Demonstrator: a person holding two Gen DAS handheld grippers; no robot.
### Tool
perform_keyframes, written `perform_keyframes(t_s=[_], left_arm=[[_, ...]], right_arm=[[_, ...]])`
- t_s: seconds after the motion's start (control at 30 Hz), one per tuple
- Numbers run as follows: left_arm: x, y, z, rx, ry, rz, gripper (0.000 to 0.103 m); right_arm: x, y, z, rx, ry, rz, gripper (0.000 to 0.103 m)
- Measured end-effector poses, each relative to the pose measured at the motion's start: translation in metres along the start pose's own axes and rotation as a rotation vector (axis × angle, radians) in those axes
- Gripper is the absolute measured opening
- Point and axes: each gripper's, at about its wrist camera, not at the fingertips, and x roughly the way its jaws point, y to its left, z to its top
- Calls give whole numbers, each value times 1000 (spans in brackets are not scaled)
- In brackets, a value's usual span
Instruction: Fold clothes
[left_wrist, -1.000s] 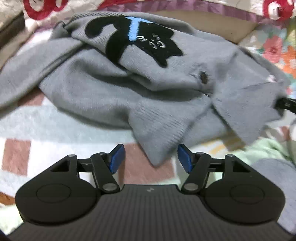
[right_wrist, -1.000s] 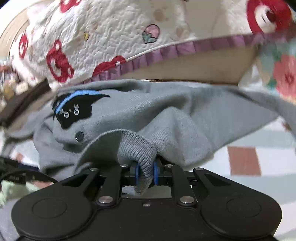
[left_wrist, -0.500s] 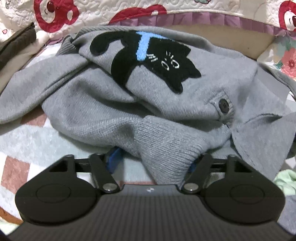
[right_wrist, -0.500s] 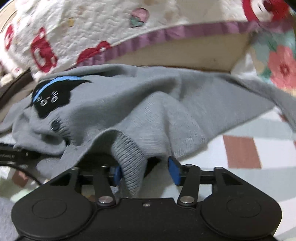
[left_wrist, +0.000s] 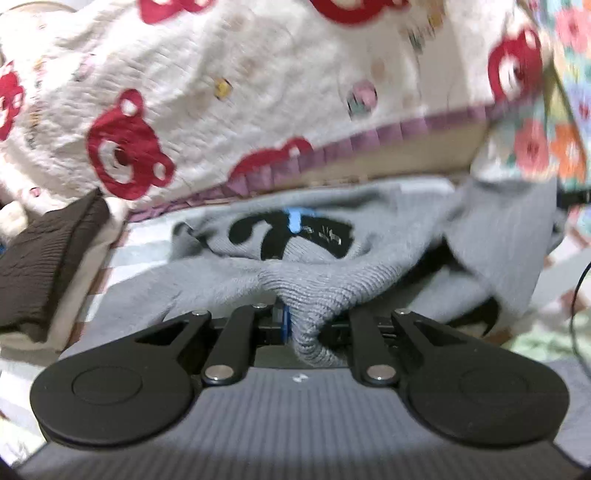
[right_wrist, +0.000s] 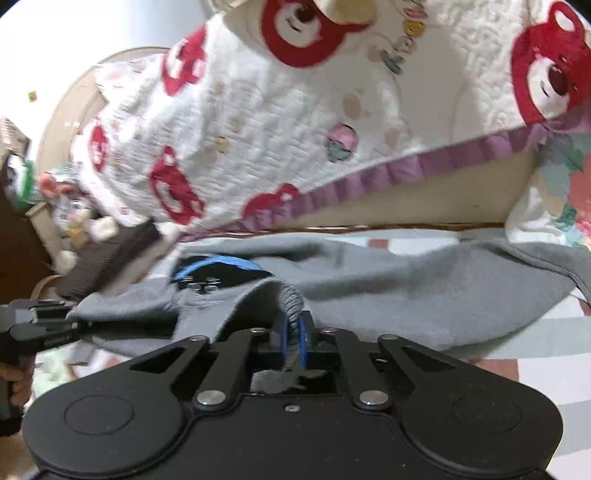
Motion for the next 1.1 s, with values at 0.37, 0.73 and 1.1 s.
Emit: perform_keyframes(t_s=[0.37, 0.73, 1.1], left_arm=[[7, 3, -97, -116, 265, -28, 11], [16, 0, -78, -62, 298, -45, 43], [12, -49, -53, -17, 173, -249, 56]], right_arm=[[20, 0, -46, 85, 246, 34, 8], [49, -22, -62, 184, 248, 34, 31], [46, -24, -64, 282, 257, 113, 36]])
